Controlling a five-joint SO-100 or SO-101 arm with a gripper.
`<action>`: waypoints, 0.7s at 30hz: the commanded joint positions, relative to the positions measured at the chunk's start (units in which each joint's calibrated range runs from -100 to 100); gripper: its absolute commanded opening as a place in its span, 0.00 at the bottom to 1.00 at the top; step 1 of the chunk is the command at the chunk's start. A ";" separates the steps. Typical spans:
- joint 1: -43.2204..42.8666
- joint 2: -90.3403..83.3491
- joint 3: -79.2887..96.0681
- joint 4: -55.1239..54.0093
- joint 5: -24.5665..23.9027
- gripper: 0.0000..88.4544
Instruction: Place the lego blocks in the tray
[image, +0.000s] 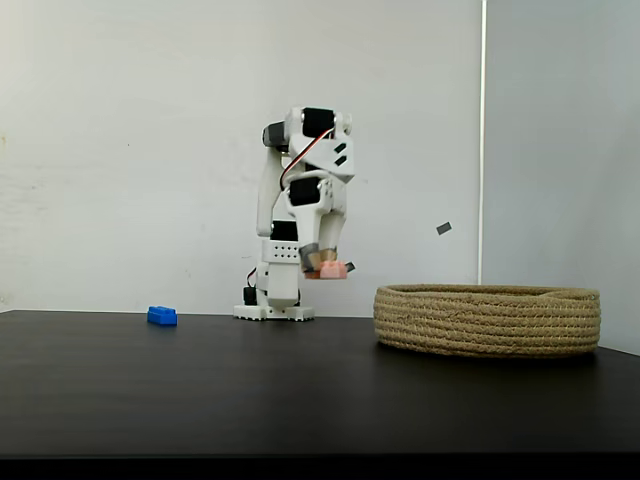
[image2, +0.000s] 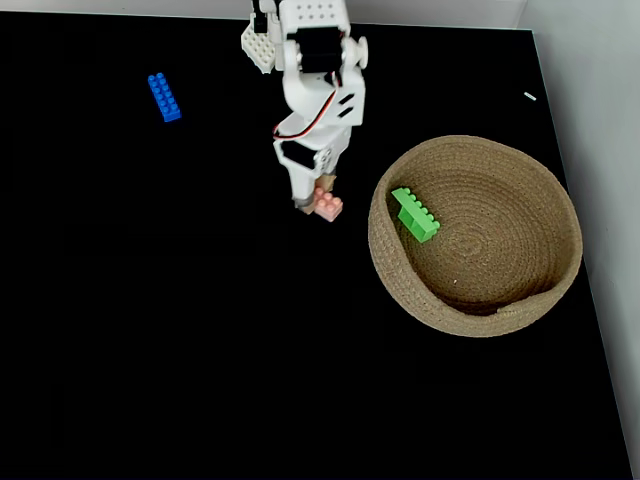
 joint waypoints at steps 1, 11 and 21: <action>-6.31 -12.27 -9.27 7.71 -1.37 0.00; -19.09 -8.22 -14.47 11.62 -6.54 0.00; -21.32 -5.39 -13.74 1.46 -6.50 0.07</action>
